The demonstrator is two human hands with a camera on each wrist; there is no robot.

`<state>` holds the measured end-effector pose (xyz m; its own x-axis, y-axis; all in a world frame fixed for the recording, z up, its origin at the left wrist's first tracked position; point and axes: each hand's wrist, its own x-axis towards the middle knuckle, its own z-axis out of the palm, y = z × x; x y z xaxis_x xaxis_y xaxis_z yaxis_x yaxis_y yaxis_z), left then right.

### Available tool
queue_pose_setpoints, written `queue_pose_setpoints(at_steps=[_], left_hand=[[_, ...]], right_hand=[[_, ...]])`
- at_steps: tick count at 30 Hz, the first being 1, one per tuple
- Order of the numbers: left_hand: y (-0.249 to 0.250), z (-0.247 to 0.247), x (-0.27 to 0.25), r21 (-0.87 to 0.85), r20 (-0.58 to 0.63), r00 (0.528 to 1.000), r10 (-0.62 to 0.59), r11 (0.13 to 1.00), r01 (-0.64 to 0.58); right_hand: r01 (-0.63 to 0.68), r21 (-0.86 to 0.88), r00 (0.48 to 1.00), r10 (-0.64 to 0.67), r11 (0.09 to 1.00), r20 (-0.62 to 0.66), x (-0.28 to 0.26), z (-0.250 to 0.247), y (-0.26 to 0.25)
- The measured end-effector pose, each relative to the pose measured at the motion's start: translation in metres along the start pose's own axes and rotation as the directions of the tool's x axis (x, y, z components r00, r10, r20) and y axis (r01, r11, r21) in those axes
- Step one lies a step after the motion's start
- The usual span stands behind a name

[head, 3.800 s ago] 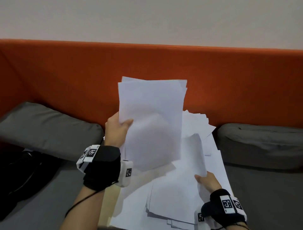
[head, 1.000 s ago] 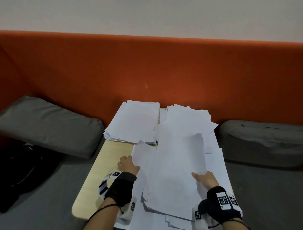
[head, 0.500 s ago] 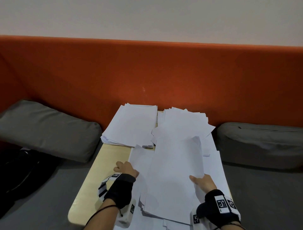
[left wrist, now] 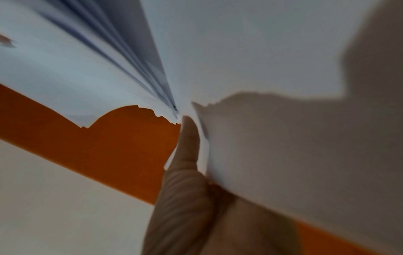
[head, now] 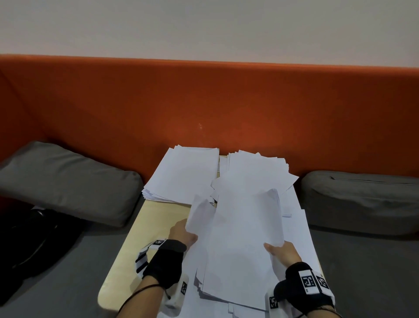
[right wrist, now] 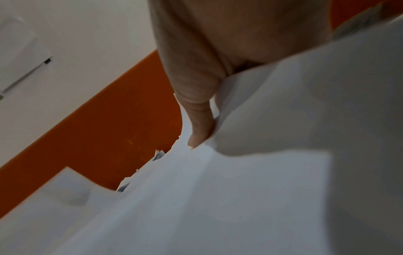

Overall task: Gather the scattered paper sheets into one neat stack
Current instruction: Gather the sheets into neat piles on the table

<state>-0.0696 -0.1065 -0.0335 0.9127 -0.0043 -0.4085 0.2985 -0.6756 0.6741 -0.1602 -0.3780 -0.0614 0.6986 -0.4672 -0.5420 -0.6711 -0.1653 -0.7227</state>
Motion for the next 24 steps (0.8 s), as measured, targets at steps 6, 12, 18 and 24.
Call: queue_pose_setpoints(at_steps=[6, 12, 18, 24], left_hand=[[0.018, -0.016, -0.007, 0.247, 0.011, 0.985, 0.174, 0.954, -0.171], [0.085, -0.091, -0.041, 0.223, -0.339, 0.835, 0.434, 0.899, -0.377], [0.116, -0.106, -0.073, -0.665, -0.228, 0.863, 0.45, 0.576, -0.476], [0.099, -0.074, -0.057, -0.703, -0.089, 0.929, 0.359, 0.639, -0.314]], right_hand=[[0.044, -0.05, 0.999, -0.044, 0.998, 0.005, -0.004, -0.003, -0.005], [0.061, -0.08, 0.998, -0.061, 0.995, -0.002, -0.009, -0.004, -0.012], [0.124, 0.0, 0.992, -0.124, 0.992, 0.038, -0.021, -0.011, -0.021], [0.228, 0.25, 0.962, -0.258, 0.941, 0.094, -0.054, -0.027, -0.044]])
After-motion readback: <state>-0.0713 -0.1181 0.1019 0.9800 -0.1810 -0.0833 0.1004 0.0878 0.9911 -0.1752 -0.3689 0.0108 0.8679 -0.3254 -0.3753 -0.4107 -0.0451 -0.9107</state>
